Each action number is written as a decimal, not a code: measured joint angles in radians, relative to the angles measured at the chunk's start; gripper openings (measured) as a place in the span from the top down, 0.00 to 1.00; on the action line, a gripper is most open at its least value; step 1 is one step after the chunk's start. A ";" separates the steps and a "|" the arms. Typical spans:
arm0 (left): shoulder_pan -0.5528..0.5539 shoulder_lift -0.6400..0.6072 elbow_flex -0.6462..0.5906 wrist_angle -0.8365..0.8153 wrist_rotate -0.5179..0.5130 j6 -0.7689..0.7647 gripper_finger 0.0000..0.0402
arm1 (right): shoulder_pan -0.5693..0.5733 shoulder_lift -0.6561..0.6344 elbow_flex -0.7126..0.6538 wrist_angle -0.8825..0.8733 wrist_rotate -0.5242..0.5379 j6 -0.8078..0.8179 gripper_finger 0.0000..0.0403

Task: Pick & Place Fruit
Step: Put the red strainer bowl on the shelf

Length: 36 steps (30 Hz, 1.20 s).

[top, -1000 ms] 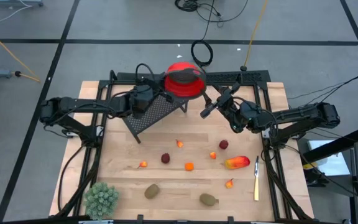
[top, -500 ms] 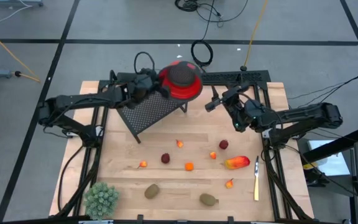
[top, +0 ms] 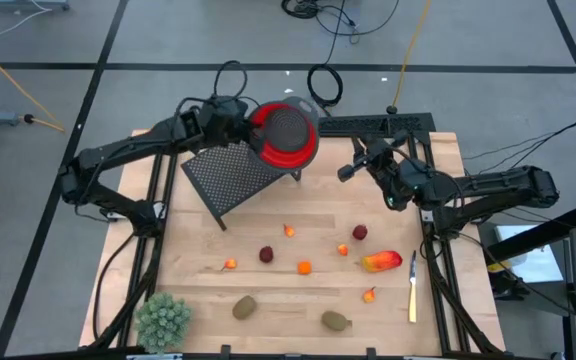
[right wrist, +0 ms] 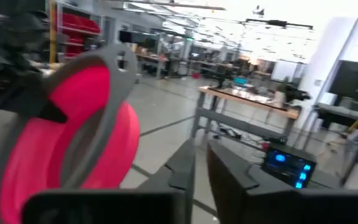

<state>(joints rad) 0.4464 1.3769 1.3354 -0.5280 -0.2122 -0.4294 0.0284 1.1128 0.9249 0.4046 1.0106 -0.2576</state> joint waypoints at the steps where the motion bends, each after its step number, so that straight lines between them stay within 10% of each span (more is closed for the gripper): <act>1: 0.005 0.000 0.001 -0.014 0.013 -0.004 1.00 | 0.000 -0.004 0.000 -0.012 -0.017 0.008 0.98; 10: 0.034 0.001 0.007 -0.099 0.159 -0.115 1.00 | 0.000 -0.064 0.000 -0.145 -0.097 0.013 1.00; 26: 0.031 0.001 0.007 -0.265 0.366 -0.487 1.00 | -0.055 -0.355 0.000 -0.677 -0.767 0.147 1.00; 36: 0.029 0.001 0.110 -0.576 0.371 -0.546 1.00 | -0.055 -0.443 0.000 -0.832 -0.833 0.135 1.00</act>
<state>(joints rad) 0.4755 1.3782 1.4450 -1.1038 0.1589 -0.9757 -0.0269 0.6700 0.9249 -0.4272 0.1776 -0.1229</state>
